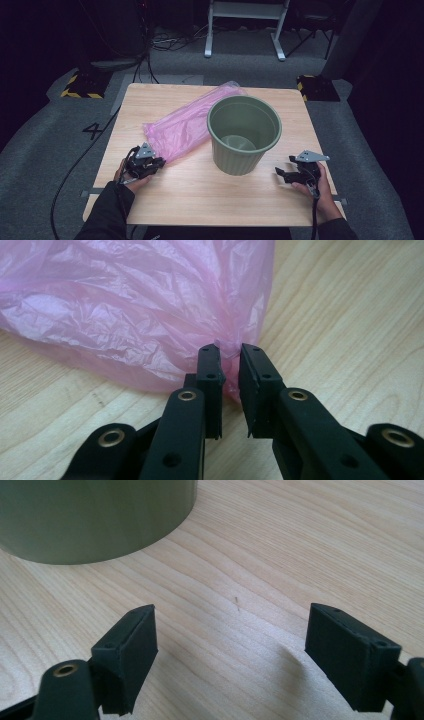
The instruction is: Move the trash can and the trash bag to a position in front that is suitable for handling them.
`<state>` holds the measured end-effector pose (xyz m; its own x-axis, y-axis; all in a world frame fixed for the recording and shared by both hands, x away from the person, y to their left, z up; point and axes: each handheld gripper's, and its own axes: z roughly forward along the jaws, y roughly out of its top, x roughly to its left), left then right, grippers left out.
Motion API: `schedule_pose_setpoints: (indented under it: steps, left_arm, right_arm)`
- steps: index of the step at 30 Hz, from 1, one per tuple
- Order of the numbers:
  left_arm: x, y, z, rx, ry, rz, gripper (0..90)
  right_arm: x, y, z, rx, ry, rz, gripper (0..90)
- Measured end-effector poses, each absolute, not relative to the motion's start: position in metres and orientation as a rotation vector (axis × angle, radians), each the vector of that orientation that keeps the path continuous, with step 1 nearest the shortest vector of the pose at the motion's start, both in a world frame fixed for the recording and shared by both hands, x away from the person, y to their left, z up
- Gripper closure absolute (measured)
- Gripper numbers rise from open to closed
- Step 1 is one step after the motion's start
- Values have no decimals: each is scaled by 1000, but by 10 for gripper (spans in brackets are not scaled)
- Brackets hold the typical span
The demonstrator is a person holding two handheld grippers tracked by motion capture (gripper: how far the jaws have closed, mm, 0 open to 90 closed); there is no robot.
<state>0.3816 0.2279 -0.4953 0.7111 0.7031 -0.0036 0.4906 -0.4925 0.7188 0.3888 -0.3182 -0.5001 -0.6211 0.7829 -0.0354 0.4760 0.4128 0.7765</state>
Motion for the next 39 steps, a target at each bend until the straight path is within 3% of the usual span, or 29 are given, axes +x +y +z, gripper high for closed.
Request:
schedule_pose_setpoints:
  steps: [13,22,27,33,39]
  left_arm:
    - [365,192,-495,2236,826,344,804]
    - [349,155,-495,2272,734,293,730]
    - [343,144,-494,2296,692,331,603]
    - [339,143,-490,2282,677,349,358]
    - [336,150,-479,2206,692,325,175]
  right_arm:
    - [388,-312,-500,1058,2308,1074,215]
    - [389,-312,-501,1068,2313,1072,215]
    - [389,-312,-502,1072,2313,1072,215]
    - [389,-313,-501,1073,2312,1065,216]
    - [389,-314,-501,1073,2310,1068,215]
